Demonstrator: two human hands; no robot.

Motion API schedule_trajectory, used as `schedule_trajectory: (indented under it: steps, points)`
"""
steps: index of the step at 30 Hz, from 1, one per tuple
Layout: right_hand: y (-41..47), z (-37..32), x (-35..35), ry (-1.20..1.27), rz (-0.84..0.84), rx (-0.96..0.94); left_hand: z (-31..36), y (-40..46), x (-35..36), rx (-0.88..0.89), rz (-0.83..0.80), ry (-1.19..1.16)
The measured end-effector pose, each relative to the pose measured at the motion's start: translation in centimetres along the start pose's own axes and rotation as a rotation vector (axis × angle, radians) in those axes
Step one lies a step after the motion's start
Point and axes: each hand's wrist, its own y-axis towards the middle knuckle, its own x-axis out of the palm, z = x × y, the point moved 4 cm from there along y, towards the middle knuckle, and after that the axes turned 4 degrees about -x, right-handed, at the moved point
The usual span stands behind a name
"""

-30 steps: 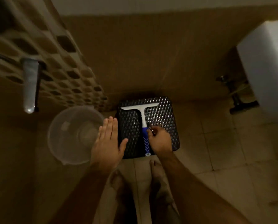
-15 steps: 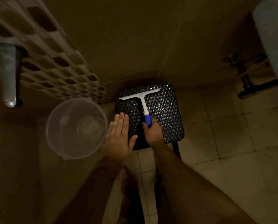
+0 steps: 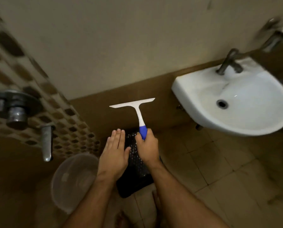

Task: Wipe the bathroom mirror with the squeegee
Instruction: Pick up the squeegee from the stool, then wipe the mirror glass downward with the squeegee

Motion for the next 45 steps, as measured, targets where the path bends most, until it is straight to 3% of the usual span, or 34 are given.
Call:
schedule_trajectory:
  steps: [8,20,24,29,37,45]
  points:
    - [-3.0,-11.6,-12.9,0.200,0.296,-0.244,8.1,4.9,-15.3,0.235,0.256,-0.002]
    - [-3.9,-25.4,-38.0,0.285,0.671,-0.620,30.3,10.3,-41.0,0.610,0.867,-0.149]
    - [-3.9,-27.7,-45.4,0.354,0.679,-0.680,37.1,11.0,-48.4,0.661,0.988,-0.154]
    - [-3.3,-30.9,-52.7,0.572,0.426,-0.768,42.4,11.0,-54.7,0.739,1.122,-0.028]
    - [-0.9,-36.8,-61.7,0.489,0.623,-0.868,47.0,12.8,-62.1,0.656,1.217,-0.218]
    - [0.9,-43.0,-64.1,0.516,0.572,-0.929,49.1,17.0,-67.3,0.640,1.264,-0.431]
